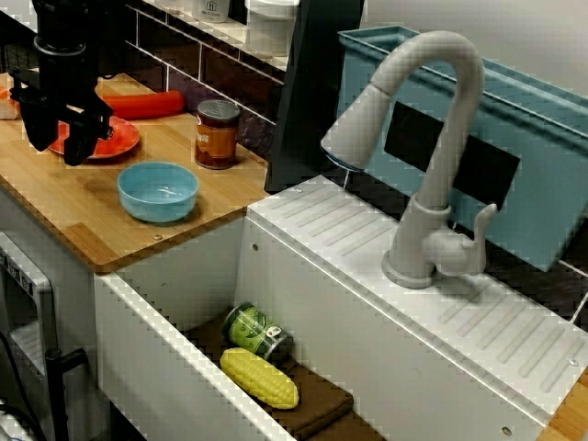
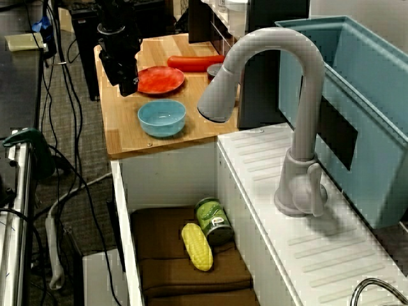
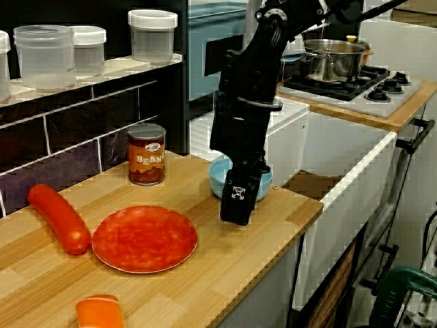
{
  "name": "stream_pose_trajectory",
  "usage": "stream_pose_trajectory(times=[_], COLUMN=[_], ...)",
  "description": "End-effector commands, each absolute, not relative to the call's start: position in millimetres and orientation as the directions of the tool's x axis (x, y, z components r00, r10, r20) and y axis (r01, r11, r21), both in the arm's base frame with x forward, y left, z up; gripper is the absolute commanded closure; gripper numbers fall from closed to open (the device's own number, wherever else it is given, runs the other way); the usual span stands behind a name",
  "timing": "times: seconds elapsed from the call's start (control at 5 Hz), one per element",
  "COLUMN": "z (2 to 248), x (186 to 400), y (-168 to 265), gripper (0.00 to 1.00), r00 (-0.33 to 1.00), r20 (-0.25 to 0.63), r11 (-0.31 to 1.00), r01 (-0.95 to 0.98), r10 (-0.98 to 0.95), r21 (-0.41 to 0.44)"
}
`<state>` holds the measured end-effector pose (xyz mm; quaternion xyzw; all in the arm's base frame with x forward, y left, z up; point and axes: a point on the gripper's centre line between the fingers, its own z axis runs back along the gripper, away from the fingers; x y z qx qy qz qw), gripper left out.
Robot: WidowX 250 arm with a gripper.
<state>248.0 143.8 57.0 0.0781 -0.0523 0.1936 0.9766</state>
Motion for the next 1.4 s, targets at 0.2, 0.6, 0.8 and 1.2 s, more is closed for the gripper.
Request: stream_pose_trajectory(times=[0.2, 0.6, 0.8, 1.2], z=[56.0, 41.8, 39.8, 35.7], x=[255.4, 257.9, 258.3, 260.5], y=[139.5, 115.4, 107.5, 90.8], gripper=[1.0, 1.0, 1.0, 1.0], r00=[0.924, 0.944, 0.95, 0.959], r20=[0.154, 0.112, 0.098, 0.069], r11=[0.918, 0.936, 0.947, 0.958], r01=[-0.372, -0.324, -0.307, -0.28], r10=[0.351, 0.311, 0.298, 0.276], r21=[0.136, 0.135, 0.099, 0.057])
